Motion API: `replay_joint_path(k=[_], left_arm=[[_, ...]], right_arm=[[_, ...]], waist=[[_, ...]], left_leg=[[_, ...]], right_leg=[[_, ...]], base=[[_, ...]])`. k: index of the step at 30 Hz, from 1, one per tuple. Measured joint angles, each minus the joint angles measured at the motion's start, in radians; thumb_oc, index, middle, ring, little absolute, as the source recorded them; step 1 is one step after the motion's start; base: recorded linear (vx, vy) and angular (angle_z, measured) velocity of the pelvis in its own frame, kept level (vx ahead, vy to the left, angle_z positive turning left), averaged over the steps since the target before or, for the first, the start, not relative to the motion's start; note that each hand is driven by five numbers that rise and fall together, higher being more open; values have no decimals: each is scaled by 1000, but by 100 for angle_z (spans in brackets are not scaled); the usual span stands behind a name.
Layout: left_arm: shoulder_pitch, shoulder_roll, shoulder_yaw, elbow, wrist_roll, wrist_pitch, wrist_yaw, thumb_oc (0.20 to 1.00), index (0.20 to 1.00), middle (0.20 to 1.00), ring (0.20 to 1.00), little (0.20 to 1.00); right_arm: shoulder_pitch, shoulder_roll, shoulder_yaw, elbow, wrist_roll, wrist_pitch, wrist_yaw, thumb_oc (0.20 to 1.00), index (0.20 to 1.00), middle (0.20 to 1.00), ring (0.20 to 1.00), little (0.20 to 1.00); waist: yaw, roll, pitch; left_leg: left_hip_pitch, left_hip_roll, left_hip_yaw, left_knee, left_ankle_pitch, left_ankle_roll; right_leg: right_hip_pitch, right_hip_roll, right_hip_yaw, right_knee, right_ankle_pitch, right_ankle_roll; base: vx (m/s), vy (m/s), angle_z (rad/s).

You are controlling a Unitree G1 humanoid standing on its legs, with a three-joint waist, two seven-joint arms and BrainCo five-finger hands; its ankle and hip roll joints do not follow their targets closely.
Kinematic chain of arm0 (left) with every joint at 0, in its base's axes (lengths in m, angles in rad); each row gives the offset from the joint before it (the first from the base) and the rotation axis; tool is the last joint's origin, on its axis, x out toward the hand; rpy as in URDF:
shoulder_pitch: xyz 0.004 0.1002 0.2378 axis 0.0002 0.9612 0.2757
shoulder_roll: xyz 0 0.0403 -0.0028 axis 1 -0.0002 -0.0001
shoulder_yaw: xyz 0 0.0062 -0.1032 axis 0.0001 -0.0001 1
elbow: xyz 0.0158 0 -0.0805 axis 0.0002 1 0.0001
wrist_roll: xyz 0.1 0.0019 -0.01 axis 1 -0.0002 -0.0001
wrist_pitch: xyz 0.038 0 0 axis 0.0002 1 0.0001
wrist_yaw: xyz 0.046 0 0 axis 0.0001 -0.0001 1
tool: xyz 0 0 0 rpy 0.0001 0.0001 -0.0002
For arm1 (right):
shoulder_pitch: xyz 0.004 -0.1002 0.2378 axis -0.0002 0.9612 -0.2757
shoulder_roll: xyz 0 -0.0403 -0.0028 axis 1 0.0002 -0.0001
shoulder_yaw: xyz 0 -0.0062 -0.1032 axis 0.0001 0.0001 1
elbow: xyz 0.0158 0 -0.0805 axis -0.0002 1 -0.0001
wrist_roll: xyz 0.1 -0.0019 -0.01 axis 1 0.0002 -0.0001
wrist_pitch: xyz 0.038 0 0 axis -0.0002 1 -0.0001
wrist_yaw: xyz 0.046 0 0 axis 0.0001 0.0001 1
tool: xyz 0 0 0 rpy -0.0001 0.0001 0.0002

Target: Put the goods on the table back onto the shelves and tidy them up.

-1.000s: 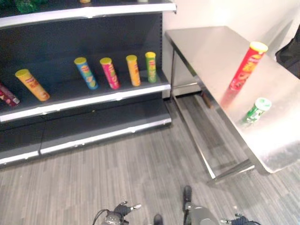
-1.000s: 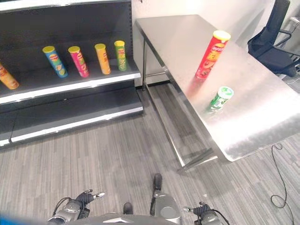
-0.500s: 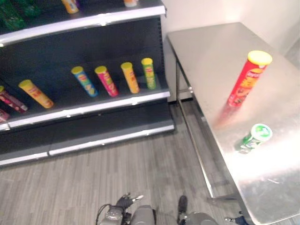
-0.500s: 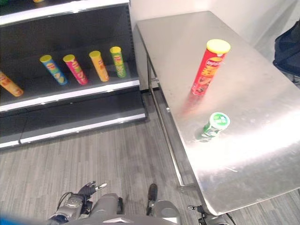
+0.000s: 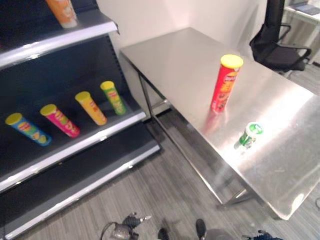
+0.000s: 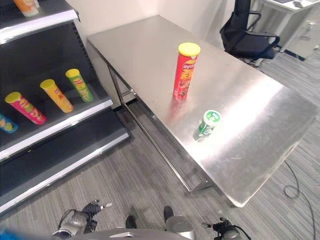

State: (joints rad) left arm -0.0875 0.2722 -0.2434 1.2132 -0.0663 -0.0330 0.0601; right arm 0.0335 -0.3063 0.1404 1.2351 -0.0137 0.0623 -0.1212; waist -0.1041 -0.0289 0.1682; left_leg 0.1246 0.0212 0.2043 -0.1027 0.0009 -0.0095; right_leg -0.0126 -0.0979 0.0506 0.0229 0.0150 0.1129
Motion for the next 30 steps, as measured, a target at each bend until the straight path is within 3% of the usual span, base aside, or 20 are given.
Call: replay_joint_path(k=[4, 7, 10, 12, 13, 17, 18, 19, 22, 25, 30], left_arm=[[7, 30, 31, -16, -2, -2, -1, 1000, 1000, 1000, 1000, 1000], [12, 57, 37, -23, -2, -6, 0, 1000, 1000, 1000, 1000, 1000], [29, 61, 34, -27, -1, -7, -6, 1000, 1000, 1000, 1000, 1000], [48, 59, 36, -18, 3, -10, -4, 1000, 1000, 1000, 1000, 1000], [52, 53, 36, -9, 3, -9, -2, 1000, 1000, 1000, 1000, 1000], [71, 40, 45, -4, 5, -8, -2, 1000, 1000, 1000, 1000, 1000], [85, 36, 62, -20, 5, -8, -2, 1000, 1000, 1000, 1000, 1000], [103, 32, 67, -23, 5, -9, -2, 1000, 1000, 1000, 1000, 1000], [114, 26, 80, -32, 5, -8, -2, 1000, 1000, 1000, 1000, 1000], [125, 25, 81, -62, 10, -8, -2, 1000, 1000, 1000, 1000, 1000], [143, 26, 55, -113, 11, -11, -15, 1000, 1000, 1000, 1000, 1000]], right_arm=[[6, -23, -219, -3, 111, -6, -4, 1000, 1000, 1000, 1000, 1000], [44, -78, -247, 50, 148, 0, -10, 1000, 1000, 1000, 1000, 1000], [81, -190, -354, 80, 180, 3, -27, 1000, 1000, 1000, 1000, 1000], [110, -366, -539, 62, 232, 2, -48, 1000, 1000, 1000, 1000, 1000], [111, -410, -579, 48, 257, -1, -56, 1000, 1000, 1000, 1000, 1000], [116, -532, -613, -99, 263, -29, -104, 1000, 1000, 1000, 1000, 1000], [118, -533, -652, -217, 261, 2, -111, 1000, 1000, 1000, 1000, 1000], [147, -541, -676, -377, 258, -4, -117, 1000, 1000, 1000, 1000, 1000], [147, -590, -682, -642, 245, -62, -127, 1000, 1000, 1000, 1000, 1000], [95, -616, -597, -862, 204, -92, -115, 1000, 1000, 1000, 1000, 1000], [43, -642, -457, -952, 129, -135, -33, 1000, 1000, 1000, 1000, 1000]], waist=[[-7, 0, 16], [-4, -14, 9], [-6, -24, 8], [-25, -30, -19], [-27, -27, -27], [-28, -48, -46], [-29, -60, -47], [-31, -53, -51], [-26, -61, -54], [-18, -66, -58], [27, -54, -59]], left_leg=[[-1, -14, 59, -5, -14, 25], [-11, -14, 57, -5, -18, 25], [-18, -1, 36, -5, -7, 21], [-16, 5, -1, -5, -14, 5], [-16, 6, -2, -5, -16, 3], [-22, 10, -18, -5, -9, -1], [-26, 11, -22, -5, -7, -4], [-26, 10, -22, -4, -7, -4], [-16, 9, -23, 1, 0, -7], [-12, 10, -27, -3, 0, -8], [-15, 6, -55, -5, 3, -4]], right_leg=[[-20, -20, 11, -14, 36, 33], [-16, -44, -28, -29, 32, 42], [3, -29, -53, -68, 54, 23], [54, -28, -102, -119, 60, 19], [54, -27, -103, -120, 60, 19], [55, -23, -117, -120, 60, 17], [54, -23, -125, -121, 59, 18], [53, -24, -124, -121, 59, 18], [61, -26, -127, -121, 58, 19], [72, -26, -131, -122, 57, 18], [86, -32, -157, -125, 54, 22]], base=[[4, 74, -48], [3, 16, -2], [37, -15, 20], [45, -48, 43], [36, -49, 28], [12, -49, 9], [10, -54, 10], [10, -36, 8], [17, -42, 5], [15, -39, 4], [-3, -43, 14]])
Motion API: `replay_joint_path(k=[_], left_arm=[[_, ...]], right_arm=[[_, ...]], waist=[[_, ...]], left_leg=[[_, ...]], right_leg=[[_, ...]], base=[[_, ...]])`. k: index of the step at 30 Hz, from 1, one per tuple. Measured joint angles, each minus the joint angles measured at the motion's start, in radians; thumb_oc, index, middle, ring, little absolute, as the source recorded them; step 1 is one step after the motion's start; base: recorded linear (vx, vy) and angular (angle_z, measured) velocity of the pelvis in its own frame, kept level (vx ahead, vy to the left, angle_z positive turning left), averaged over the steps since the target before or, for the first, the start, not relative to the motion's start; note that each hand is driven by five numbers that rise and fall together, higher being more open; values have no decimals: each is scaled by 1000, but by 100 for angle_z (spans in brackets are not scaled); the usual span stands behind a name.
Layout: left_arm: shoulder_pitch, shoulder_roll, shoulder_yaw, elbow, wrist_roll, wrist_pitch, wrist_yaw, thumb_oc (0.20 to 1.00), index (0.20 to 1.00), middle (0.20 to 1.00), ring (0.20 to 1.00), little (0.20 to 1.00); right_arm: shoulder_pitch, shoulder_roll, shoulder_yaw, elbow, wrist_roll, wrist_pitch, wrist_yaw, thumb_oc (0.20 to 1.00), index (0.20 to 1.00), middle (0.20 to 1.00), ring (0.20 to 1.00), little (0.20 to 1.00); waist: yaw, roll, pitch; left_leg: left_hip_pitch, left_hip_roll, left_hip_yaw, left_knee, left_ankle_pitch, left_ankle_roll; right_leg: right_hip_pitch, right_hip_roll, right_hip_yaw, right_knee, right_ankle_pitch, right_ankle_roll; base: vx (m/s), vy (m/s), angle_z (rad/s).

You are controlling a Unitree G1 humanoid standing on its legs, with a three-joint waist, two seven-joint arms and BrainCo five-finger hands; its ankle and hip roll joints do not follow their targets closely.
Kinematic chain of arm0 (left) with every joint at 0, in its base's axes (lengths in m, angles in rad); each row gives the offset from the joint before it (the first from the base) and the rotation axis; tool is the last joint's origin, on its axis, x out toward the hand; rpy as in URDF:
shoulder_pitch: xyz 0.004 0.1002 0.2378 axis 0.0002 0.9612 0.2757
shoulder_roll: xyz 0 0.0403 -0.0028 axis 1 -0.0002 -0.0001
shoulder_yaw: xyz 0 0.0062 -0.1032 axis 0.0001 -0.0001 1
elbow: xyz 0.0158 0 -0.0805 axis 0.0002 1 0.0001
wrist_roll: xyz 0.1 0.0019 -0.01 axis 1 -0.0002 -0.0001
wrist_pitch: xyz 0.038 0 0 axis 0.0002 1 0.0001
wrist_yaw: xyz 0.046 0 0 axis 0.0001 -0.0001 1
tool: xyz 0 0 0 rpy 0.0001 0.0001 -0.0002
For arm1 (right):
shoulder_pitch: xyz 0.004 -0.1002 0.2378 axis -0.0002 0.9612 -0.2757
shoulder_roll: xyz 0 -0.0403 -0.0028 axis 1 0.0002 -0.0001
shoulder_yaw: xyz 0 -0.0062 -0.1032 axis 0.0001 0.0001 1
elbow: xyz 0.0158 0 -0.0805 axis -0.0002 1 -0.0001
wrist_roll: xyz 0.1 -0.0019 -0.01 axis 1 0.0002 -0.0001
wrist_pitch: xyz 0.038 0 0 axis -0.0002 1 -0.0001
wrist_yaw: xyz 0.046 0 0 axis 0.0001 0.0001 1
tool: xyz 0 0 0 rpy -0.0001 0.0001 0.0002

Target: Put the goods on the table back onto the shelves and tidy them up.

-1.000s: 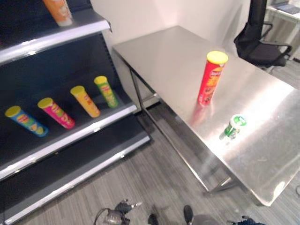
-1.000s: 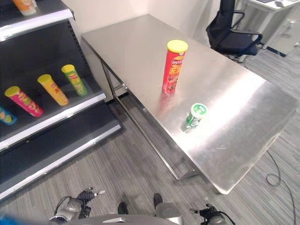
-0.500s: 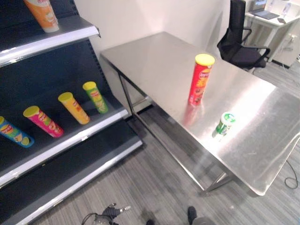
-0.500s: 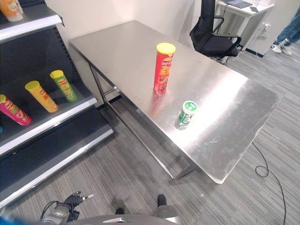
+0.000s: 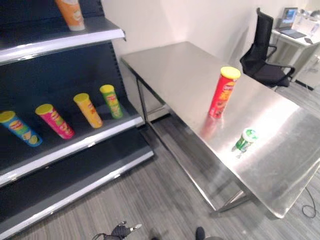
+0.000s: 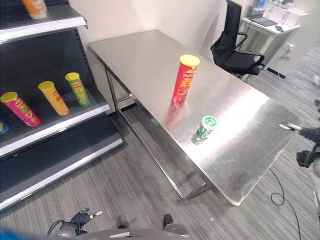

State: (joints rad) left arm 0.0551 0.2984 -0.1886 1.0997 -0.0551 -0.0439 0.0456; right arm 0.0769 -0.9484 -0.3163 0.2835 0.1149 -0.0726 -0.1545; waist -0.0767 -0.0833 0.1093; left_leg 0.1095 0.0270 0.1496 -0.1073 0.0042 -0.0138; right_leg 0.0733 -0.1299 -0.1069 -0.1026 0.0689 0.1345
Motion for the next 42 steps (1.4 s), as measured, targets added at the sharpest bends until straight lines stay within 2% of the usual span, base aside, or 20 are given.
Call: replay_joint_path(k=[2, 7, 16, 21, 25, 28, 34, 36, 38, 42], left_arm=[[21, 0, -1, -23, 0, 0, -13, 1000, 1000, 1000, 1000, 1000], [67, -1, -2, -44, -1, 0, -32, 1000, 1000, 1000, 1000, 1000], [79, -11, -4, -105, -2, -2, -71, 1000, 1000, 1000, 1000, 1000], [84, -17, -24, -152, -7, -2, -84, 1000, 1000, 1000, 1000, 1000], [96, -19, -43, -224, -12, -2, -100, 1000, 1000, 1000, 1000, 1000], [108, -18, -52, -269, -18, 0, -105, 1000, 1000, 1000, 1000, 1000], [122, 0, -72, -384, -39, 1, -120, 1000, 1000, 1000, 1000, 1000], [106, -16, -67, -279, -41, -34, -122, 1000, 1000, 1000, 1000, 1000], [90, -32, -60, -132, -37, -15, -121, 1000, 1000, 1000, 1000, 1000], [137, -17, -38, -106, -9, -12, -113, 1000, 1000, 1000, 1000, 1000]], right_arm=[[-14, -23, 55, -5, -1, -1, 41, 1000, 1000, 1000, 1000, 1000], [-7, -59, 82, -5, 1, -5, 126, 1000, 1000, 1000, 1000, 1000], [28, -59, 144, -6, 3, -6, 230, 1000, 1000, 1000, 1000, 1000], [36, -59, 182, -76, 2, -8, 255, 1000, 1000, 1000, 1000, 1000], [23, -57, 211, -159, -2, -44, 274, 1000, 1000, 1000, 1000, 1000], [-41, -18, 238, -151, -40, -44, 264, 1000, 1000, 1000, 1000, 1000], [-99, 5, 313, -147, -80, -43, 225, 1000, 1000, 1000, 1000, 1000], [-102, 18, 331, -144, -105, -44, 222, 1000, 1000, 1000, 1000, 1000], [-99, 27, 335, -119, -114, -45, 222, 1000, 1000, 1000, 1000, 1000], [-93, 27, 339, -85, -114, -43, 222, 1000, 1000, 1000, 1000, 1000]], waist=[[10, 14, 0], [12, 46, 7], [23, 70, 27], [21, 83, 33], [27, 85, 32], [26, 83, 33], [37, 82, 34], [46, 80, 35], [48, 82, 35], [62, 73, 40]], left_leg=[[-2, -1, -5, 0, 0, 0], [-7, -1, -29, 4, 9, -1], [-20, -2, -58, 0, 12, -7], [-21, -3, -75, 0, 15, -7], [-21, -3, -82, 0, 20, -3], [-21, -4, -82, 0, 20, -3], [-20, -3, -84, 0, 21, -3], [-20, -3, -84, 0, 20, -4], [-21, -4, -90, 0, 21, -5], [-31, -4, -109, 0, 26, -6]], right_leg=[[1, -1, -6, 0, -1, 0], [4, -1, -30, 1, -3, -1], [10, -4, -58, 0, -5, -1], [18, -4, -75, 0, -9, -3], [21, -4, -84, 2, -11, -4], [22, -5, -84, 2, -12, -4], [23, -4, -85, 2, -11, -4], [25, -4, -86, 2, -12, -4], [27, -4, -92, 2, -13, -4], [27, -5, -113, 4, -15, -6]], base=[[-6, -34, 14], [-13, -27, 13], [-3, -21, 9], [-4, -11, 10], [-1, -4, 7], [0, 0, 0], [0, 0, 0], [0, 0, 0], [-7, -3, 9], [-5, 1, 16]])
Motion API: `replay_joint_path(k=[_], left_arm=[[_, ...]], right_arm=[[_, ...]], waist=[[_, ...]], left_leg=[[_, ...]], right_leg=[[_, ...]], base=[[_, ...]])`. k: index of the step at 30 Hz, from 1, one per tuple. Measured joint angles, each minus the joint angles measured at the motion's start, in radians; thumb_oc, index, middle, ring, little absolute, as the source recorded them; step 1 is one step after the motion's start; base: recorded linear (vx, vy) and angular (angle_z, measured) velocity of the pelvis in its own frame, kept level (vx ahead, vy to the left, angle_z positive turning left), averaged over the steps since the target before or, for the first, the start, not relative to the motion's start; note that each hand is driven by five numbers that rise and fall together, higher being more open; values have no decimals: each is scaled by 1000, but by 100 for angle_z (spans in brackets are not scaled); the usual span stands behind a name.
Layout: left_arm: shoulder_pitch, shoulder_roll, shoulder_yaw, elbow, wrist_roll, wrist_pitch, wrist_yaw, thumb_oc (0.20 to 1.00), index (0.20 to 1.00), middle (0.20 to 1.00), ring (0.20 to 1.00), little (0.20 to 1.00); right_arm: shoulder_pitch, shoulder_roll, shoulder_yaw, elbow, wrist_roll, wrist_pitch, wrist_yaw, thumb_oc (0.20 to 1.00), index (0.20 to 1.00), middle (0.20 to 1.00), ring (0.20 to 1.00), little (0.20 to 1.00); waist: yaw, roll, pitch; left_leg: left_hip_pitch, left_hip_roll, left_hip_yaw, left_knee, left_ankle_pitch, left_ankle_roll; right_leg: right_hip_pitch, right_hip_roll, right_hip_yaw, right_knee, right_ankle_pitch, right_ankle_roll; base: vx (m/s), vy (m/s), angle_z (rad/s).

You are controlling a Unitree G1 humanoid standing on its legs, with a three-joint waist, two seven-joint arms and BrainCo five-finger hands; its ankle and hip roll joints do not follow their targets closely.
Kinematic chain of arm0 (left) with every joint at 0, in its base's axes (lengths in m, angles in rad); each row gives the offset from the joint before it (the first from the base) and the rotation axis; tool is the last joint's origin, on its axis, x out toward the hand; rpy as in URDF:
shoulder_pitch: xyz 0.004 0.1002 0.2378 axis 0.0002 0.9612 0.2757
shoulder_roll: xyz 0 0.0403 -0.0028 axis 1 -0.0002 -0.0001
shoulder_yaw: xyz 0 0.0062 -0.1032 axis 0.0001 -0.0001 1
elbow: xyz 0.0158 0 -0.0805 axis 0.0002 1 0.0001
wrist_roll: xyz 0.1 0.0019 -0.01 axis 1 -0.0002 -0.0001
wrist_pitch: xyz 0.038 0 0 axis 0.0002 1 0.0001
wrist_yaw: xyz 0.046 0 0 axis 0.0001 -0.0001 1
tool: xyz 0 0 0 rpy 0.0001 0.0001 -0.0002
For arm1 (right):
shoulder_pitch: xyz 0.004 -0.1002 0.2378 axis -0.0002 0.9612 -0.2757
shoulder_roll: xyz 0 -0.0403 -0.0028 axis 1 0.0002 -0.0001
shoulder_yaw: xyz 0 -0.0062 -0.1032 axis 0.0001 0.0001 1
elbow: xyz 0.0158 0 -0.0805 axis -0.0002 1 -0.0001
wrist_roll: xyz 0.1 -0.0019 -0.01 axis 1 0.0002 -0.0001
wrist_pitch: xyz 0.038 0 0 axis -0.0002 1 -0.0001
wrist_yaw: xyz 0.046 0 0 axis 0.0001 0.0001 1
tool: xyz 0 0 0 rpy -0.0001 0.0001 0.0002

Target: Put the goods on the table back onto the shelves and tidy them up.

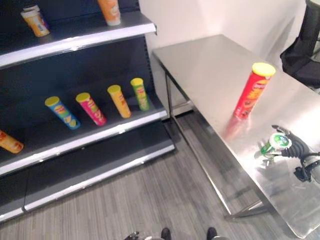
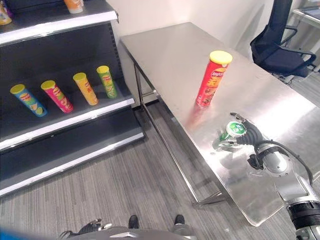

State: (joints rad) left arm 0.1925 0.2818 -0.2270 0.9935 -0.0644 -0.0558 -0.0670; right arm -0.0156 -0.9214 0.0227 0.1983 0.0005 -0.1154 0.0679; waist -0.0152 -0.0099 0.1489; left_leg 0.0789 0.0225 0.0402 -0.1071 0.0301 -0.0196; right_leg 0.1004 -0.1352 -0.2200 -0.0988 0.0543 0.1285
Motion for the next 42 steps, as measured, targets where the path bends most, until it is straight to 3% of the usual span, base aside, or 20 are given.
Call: replay_joint_path(k=[12, 13, 14, 15, 16, 29, 34, 35, 37, 38, 39, 40, 41, 42], left_arm=[[-21, 1, -1, -18, 2, 0, 6, 1000, 1000, 1000, 1000, 1000], [-23, 1, -1, -18, 2, -1, 7, 1000, 1000, 1000, 1000, 1000], [-24, 1, -1, -18, 2, -1, 8, 1000, 1000, 1000, 1000, 1000], [-25, 1, -1, -18, 2, -1, 9, 1000, 1000, 1000, 1000, 1000], [-25, 1, -1, -18, 2, -1, 10, 1000, 1000, 1000, 1000, 1000], [-32, 1, 8, -17, 2, 0, 16, 1000, 1000, 1000, 1000, 1000], [-33, 2, 37, -18, 1, 0, 20, 1000, 1000, 1000, 1000, 1000], [-28, 1, 48, -18, -3, 0, 21, 1000, 1000, 1000, 1000, 1000], [-74, -16, 158, 11, -78, -26, 33, 1000, 1000, 1000, 1000, 1000], [-111, -14, 170, 53, -89, -27, 43, 1000, 1000, 1000, 1000, 1000], [-166, -29, 160, 167, -87, -16, 62, 1000, 1000, 1000, 1000, 1000], [-212, -30, 161, 264, -87, -6, 81, 1000, 1000, 1000, 1000, 1000], [-208, -28, 148, 254, -81, 0, 94, 1000, 1000, 1000, 1000, 1000], [-194, -28, 162, 230, -73, 0, 98, 1000, 1000, 1000, 1000, 1000]], right_arm=[[1, 0, 25, 4, -1, -1, 2, 1000, 1000, 1000, 1000, 1000], [1, 0, 25, 4, -1, -1, 2, 818, 818, 818, 818, 818], [1, 0, 25, 4, -1, -1, 3, 724, 724, 724, 724, 724], [1, 0, 25, 4, -1, -1, 3, 376, 376, 376, 376, 376], [2, 0, 25, 4, -1, -1, 4, 200, 200, 200, 200, 200], [0, -4, 22, -2, -3, -20, 1, 200, 200, 200, 200, 200], [12, -23, -35, -130, 0, -33, -7, 200, 200, 200, 200, 200], [10, -27, -37, -136, 1, -31, -7, 200, 200, 200, 200, 200], [-8, -44, -93, -232, 24, -40, -34, 200, 200, 200, 200, 200], [-42, -44, -95, -230, 39, -44, -43, 200, 200, 200, 200, 200], [-64, -46, -94, -234, 46, -52, -53, 200, 200, 200, 200, 200], [-30, -50, -115, -290, 47, -72, -66, 200, 200, 200, 200, 200], [-9, -41, -121, -293, 40, -82, -72, 200, 200, 200, 200, 200], [28, -10, -151, -303, 33, -80, -83, 200, 200, 200, 200, 200]], waist=[[6, -5, 2], [5, -6, 3], [4, -7, 3], [4, -8, 4], [3, -9, 5], [-8, -16, 5], [-3, -13, 5], [-4, -12, 4], [-7, -27, 13], [-5, -30, 23], [45, -39, 32], [47, -55, 38], [46, -60, 43], [34, -81, 42]], left_leg=[[-4, -2, -6, 0, 2, 2], [-3, -2, -6, 0, 2, 1], [-4, -2, -6, 0, 2, 1], [-3, -2, -6, 0, 2, 1], [-3, -2, -6, 0, 2, 1], [10, 1, -3, 4, 1, 0], [4, 21, -21, 0, 5, -13], [-6, 24, -35, 6, 15, -24], [-95, 39, -146, 12, 60, -76], [-97, 54, -165, 11, 65, -78], [-118, 80, -150, 15, 63, -85], [-163, 117, -73, 52, 52, -94], [-168, 139, 64, 66, 34, -96], [-180, 168, 260, 105, 21, -108]], right_leg=[[0, -1, -6, -1, -1, 1], [0, -1, -6, -1, -1, 1], [0, -1, -6, -1, -1, 1], [0, -1, -6, -1, -1, 1], [0, -1, -6, -1, -1, 1], [11, 1, -2, -4, -4, 0], [14, 23, -15, 0, -9, -10], [13, 33, -23, 0, -9, -11], [-14, 78, -55, -7, -40, -31], [-17, 79, -78, -6, -31, -54], [-12, 102, -104, 0, -30, -72], [-15, 104, -167, -6, -59, -90], [-6, 82, -213, -3, -32, -98], [1, 58, -261, -6, -34, -93]], base=[[2, -1, 1], [0, 0, 0], [0, 0, 0], [0, 0, 0], [0, 0, 0], [2, -20, 0], [-35, -158, 9], [-206, -441, 44], [-167, -215, 115], [-40, -20, 119], [-44, 158, 118], [84, 246, 103], [118, 331, 118], [129, 151, 112]])
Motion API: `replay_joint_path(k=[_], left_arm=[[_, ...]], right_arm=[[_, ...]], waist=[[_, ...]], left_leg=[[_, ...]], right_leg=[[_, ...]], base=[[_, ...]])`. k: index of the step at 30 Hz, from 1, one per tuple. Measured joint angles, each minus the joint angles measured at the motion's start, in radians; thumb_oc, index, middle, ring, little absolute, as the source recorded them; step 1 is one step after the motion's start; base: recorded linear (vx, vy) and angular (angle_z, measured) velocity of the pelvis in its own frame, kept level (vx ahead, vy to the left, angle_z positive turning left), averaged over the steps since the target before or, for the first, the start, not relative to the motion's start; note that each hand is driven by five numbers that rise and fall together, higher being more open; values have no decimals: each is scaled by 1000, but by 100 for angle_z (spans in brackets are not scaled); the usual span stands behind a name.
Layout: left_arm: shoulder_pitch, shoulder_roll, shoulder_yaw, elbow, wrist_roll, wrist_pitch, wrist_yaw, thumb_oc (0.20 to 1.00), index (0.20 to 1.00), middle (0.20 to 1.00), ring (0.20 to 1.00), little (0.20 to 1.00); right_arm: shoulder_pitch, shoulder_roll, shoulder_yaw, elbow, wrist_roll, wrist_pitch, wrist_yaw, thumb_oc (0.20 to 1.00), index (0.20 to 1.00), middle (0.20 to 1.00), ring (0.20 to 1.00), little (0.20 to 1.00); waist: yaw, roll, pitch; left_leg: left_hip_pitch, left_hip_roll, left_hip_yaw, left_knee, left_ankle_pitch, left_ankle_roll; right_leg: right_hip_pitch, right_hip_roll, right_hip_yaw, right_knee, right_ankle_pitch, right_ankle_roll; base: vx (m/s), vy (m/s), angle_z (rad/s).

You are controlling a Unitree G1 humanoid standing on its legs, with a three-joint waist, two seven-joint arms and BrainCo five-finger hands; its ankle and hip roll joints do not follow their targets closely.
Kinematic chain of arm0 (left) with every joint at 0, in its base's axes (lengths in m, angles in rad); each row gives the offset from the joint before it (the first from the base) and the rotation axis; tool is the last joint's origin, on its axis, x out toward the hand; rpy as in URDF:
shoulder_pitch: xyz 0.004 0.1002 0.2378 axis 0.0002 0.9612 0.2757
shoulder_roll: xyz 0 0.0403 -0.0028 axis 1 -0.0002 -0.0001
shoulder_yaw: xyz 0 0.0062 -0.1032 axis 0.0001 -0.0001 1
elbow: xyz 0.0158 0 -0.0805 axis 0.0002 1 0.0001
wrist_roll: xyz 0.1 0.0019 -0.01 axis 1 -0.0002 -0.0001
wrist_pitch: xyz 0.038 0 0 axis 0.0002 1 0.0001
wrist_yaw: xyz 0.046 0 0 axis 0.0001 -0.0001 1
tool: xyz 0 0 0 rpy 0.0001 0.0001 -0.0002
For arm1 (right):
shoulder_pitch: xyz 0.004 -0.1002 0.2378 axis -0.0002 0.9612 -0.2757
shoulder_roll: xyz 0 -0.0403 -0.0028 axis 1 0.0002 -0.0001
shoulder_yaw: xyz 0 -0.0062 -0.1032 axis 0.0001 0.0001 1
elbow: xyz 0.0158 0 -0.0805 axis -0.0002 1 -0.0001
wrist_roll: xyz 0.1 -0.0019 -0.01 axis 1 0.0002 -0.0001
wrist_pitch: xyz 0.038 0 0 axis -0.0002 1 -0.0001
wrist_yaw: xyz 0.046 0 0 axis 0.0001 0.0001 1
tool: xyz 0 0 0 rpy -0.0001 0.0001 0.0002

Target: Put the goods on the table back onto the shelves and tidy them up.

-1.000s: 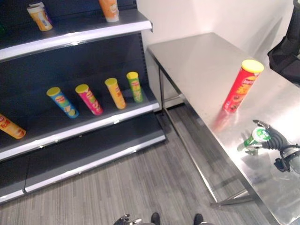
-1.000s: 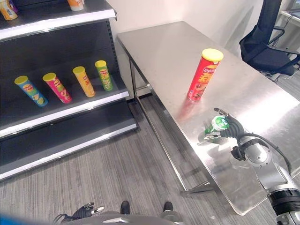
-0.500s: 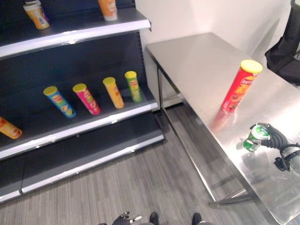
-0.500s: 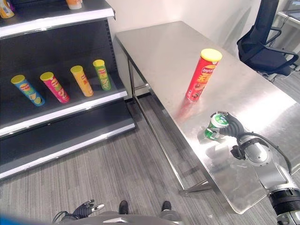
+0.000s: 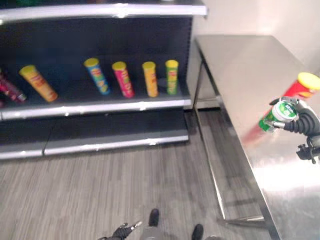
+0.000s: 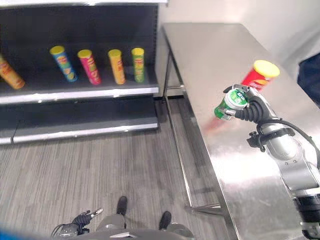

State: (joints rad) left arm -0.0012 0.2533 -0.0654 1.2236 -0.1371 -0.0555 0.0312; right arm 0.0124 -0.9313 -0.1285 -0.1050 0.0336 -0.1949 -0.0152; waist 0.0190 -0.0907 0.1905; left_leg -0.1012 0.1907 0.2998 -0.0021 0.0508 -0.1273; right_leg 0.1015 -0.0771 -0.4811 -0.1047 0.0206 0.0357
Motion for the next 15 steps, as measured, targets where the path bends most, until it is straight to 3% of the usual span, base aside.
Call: replay_joint_path(k=[1, 2, 4, 7, 10, 11, 12, 14, 15], left_arm=[[27, 11, 7, -42, 6, -2, 4, 1000, 1000, 1000, 1000, 1000], [47, 18, 0, -80, 3, -3, 9, 1000, 1000, 1000, 1000, 1000], [84, 10, -7, -88, 4, -8, 8, 1000, 1000, 1000, 1000, 1000], [76, 20, -3, -70, 4, -6, 12, 1000, 1000, 1000, 1000, 1000], [22, 87, 3, -32, 33, -5, 14, 1000, 1000, 1000, 1000, 1000], [15, 93, -1, -13, 43, -4, 14, 1000, 1000, 1000, 1000, 1000], [18, 92, -2, -7, 44, 2, 16, 1000, 1000, 1000, 1000, 1000], [41, 109, -10, -34, 46, 2, 29, 1000, 1000, 1000, 1000, 1000], [40, 120, -21, -30, 51, 4, 33, 1000, 1000, 1000, 1000, 1000]], right_arm=[[49, 35, -22, 15, -21, 17, -11, 200, 200, 200, 200, 200], [58, 43, -21, 39, -35, 27, -13, 200, 200, 200, 200, 200], [59, 59, -29, 54, -37, 51, -24, 200, 200, 200, 200, 200], [51, 79, 10, 61, -42, 63, -22, 200, 200, 200, 200, 200], [-15, 114, 40, 61, -75, 63, -22, 200, 200, 200, 200, 200], [-28, 112, 41, 62, -77, 64, -23, 200, 200, 200, 200, 200], [-22, 109, 40, 60, -78, 66, -26, 200, 200, 200, 200, 200], [-10, 91, 73, 62, -90, 66, -25, 200, 200, 200, 200, 200], [-7, 77, 85, 58, -110, 62, -25, 200, 200, 200, 200, 200]], waist=[[-29, -13, -5], [-39, -4, -12], [-34, 44, -37], [-41, 35, -40], [7, -6, -40], [15, -2, -35], [3, 10, -31], [-1, 19, -41], [-12, 17, -32]], left_leg=[[10, 32, 107, 35, -1, -3], [26, 44, 70, 22, 2, -6], [61, 38, 15, -22, 23, 1], [89, -78, -8, -58, 38, 59], [94, -191, -10, -67, 14, 131], [94, -213, -5, -50, -3, 176], [110, -219, -16, -52, -3, 189], [139, -222, -42, -67, -36, 213], [138, -232, -68, -71, -35, 221]], right_leg=[[25, -16, -46, 4, -14, 19], [40, -24, -56, 6, -22, 34], [42, -43, -61, 16, -14, 74], [39, -152, -17, 69, -11, 106], [4, -275, 38, 171, 6, 128], [-36, -312, 58, 282, 7, 132], [-77, -350, 58, 420, 18, 117], [-154, -349, 154, 520, -4, 140], [-214, -297, 254, 583, -43, 154]], base=[[101, 240, 123], [104, 271, 89], [82, 236, 26], [59, 262, 37], [91, 513, 33], [67, 491, 40], [45, 114, 40], [106, 155, 34], [143, 109, 48]])
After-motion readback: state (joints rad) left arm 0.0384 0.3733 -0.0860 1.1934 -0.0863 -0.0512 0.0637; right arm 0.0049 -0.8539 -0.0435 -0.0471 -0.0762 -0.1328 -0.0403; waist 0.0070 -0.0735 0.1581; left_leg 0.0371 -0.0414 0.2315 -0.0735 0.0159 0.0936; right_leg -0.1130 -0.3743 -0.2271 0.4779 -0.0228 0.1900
